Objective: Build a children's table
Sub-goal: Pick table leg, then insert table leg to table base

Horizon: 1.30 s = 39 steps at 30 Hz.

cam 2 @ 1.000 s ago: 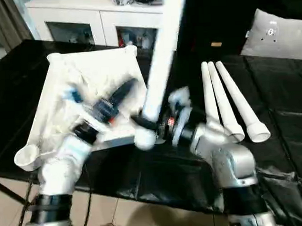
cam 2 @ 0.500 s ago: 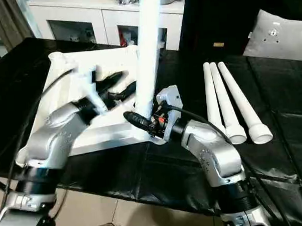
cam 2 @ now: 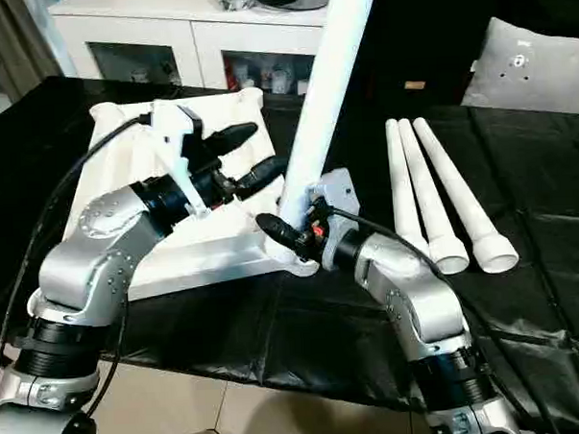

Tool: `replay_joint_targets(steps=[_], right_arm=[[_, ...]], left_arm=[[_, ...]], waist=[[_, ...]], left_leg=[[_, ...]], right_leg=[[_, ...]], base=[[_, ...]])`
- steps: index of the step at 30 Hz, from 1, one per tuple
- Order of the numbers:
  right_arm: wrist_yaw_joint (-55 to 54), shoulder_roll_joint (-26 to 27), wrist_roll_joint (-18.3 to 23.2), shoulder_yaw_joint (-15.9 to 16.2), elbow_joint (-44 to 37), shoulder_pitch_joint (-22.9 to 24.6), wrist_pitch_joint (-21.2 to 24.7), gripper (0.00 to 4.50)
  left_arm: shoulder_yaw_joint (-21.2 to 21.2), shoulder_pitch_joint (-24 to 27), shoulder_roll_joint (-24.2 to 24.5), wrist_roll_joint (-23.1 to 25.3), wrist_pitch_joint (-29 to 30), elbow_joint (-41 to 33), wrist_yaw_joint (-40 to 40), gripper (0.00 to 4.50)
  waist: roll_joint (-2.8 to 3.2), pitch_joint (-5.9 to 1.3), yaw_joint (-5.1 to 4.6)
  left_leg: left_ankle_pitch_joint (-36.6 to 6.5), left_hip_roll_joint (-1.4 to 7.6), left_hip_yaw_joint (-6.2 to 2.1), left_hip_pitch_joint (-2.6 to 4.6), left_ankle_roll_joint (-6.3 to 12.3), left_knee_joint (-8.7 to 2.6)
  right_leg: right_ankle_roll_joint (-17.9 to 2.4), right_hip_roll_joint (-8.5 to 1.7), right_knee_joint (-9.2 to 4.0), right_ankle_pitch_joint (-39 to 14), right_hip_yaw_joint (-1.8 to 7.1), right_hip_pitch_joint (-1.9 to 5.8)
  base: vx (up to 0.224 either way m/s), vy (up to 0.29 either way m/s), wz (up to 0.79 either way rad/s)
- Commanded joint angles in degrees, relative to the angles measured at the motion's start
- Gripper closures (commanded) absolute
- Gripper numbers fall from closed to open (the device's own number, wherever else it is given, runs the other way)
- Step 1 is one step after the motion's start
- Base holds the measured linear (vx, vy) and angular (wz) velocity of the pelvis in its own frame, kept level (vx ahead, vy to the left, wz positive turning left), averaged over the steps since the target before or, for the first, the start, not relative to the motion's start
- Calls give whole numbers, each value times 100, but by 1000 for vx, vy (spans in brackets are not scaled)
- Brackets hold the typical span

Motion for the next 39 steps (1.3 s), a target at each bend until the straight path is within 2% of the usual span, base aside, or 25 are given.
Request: replay_joint_targets(steps=[1, 2, 3, 5, 6, 11, 12, 14, 16, 17, 20, 21, 22, 23, 24, 27, 31, 35, 39], right_arm=[[-146, -111, -24, -184, -123, 44, 363, 257], [-153, -131, -8, -200, -184, 72, 419, 257], [-163, -158, 19, -221, -268, 111, 504, 257], [-173, -204, 45, -269, -315, 162, 523, 257], [-236, -262, -13, -320, -223, 178, 433, 257], [-500, -261, -291, -442, 30, 172, -65, 257], [-567, -263, -318, -454, 18, 179, -9, 257], [-711, -301, -407, -440, -26, 201, 166, 257], [-531, -369, -327, -378, -103, 248, 389, 257], [-377, -402, -226, -346, -182, 297, 482, 257], [-319, -409, -214, -325, -247, 372, 332, 257], [-317, -408, -242, -324, -241, 380, 283, 257], [-325, -397, -252, -329, -246, 392, 262, 257], [-352, -400, -283, -323, -256, 407, 238, 257], [-356, -401, -287, -320, -259, 408, 237, 257], [-342, -457, -412, -240, -317, 463, 63, 257], [-66, -472, -133, -335, -514, 516, 259, 257], [100, -529, -46, -315, -577, 529, 291, 257], [134, -524, -46, -300, -606, 545, 292, 257]], left_arm=[[63, 89, 230, 70, 14, 223, -115, 46], [83, 133, 288, 81, 16, 273, -153, 46], [98, 191, 363, 102, 18, 329, -201, 46], [14, 281, 542, 274, -86, 489, -342, 46], [-150, 372, 725, 498, -179, 640, -502, 46], [-627, 509, 1031, 957, -491, 957, -760, 46], [-710, 528, 1064, 999, -520, 1010, -813, 46], [-816, 546, 1074, 1012, -492, 1130, -887, 46], [-897, 526, 1052, 1047, -434, 1298, -933, 75], [-968, 517, 1050, 1141, -493, 1440, -1019, 75], [-1077, 430, 1029, 1275, -643, 1753, -1248, 115], [-1089, 400, 1020, 1275, -629, 1819, -1281, 115], [-1122, 372, 1032, 1305, -632, 1874, -1306, 128], [-1182, 333, 1055, 1354, -684, 1958, -1336, 128], [-1185, 332, 1057, 1356, -687, 1961, -1338, 135], [-1254, 284, 1072, 1405, -687, 2124, -1380, 163], [-1186, 234, 1032, 1445, -865, 2395, -1536, 200], [-1127, 141, 1007, 1360, -1006, 2620, -1772, 216], [-1133, 7, 986, 1390, -1139, 2937, -1912, 257]], waist=[[47, -411, -34], [61, -416, -47], [41, -412, -61], [46, -413, -80], [54, -415, -95], [76, -400, -144], [97, -404, -134], [96, -403, -134], [89, -405, -129], [69, -408, -128], [91, -402, -127], [89, -404, -130], [114, -401, -136], [112, -401, -139], [151, -400, -138], [127, -400, -137], [144, -409, -130], [139, -400, -124], [135, -399, -124]], left_leg=[[-968, 294, -142, 170, -156, -386], [-998, 295, -148, 173, -164, -390], [-996, 287, -143, 169, -158, -391], [-1006, 291, -145, 160, -138, -392], [-1016, 292, -140, 165, -141, -393], [-1269, 310, -142, 186, -254, -424], [-1257, 313, -146, 192, -258, -423], [-1227, 310, -146, 195, -263, -429], [-1184, 299, -142, 184, -227, -418], [-1170, 299, -134, 175, -175, -410], [-1151, 306, -138, 170, -123, -409], [-1162, 305, -139, 170, -131, -409], [-1226, 310, -141, 182, -153, -417], [-1254, 311, -142, 187, -158, -417], [-1310, 317, -152, 191, -184, -423], [-1314, 316, -146, 186, -181, -420], [-1243, 313, -152, 177, -87, -413], [-1276, 315, -144, 179, -71, -409], [-1299, 320, -148, 178, -84, -419]], right_leg=[[-1108, -421, -447, 91, 239, 215], [-1091, -419, -444, 104, 240, 225], [-1082, -418, -445, 111, 242, 231], [-1073, -432, -461, 47, 242, 229], [-1074, -431, -455, 3, 241, 222], [-1068, -438, -479, -324, 252, 191], [-1078, -443, -478, -265, 254, 184], [-1112, -434, -465, -173, 248, 187], [-1163, -437, -454, -31, 250, 206], [-1169, -450, -459, 9, 255, 220], [-1161, -465, -479, -107, 258, 211], [-1171, -464, -477, -121, 256, 211], [-1182, -461, -485, -189, 254, 198], [-1193, -460, -485, -206, 255, 197], [-1210, -465, -475, -247, 255, 197], [-1222, -469, -486, -221, 260, 201], [-1236, -469, -478, -103, 254, 214], [-1291, -479, -492, -201, 259, 209], [-1295, -484, -492, -254, 257, 208]], base=[[0, 0, 0], [0, 0, 0], [0, 0, 0], [0, 0, 0], [0, 0, 0], [0, 0, 0], [0, 0, 0], [0, 0, 0], [0, 0, 0], [0, 0, 0], [0, 0, 0], [0, 0, 0], [0, 0, 0], [0, 0, 0], [0, 0, 0], [0, 0, 0], [0, 0, 0], [0, 0, 0], [0, 0, 0]])
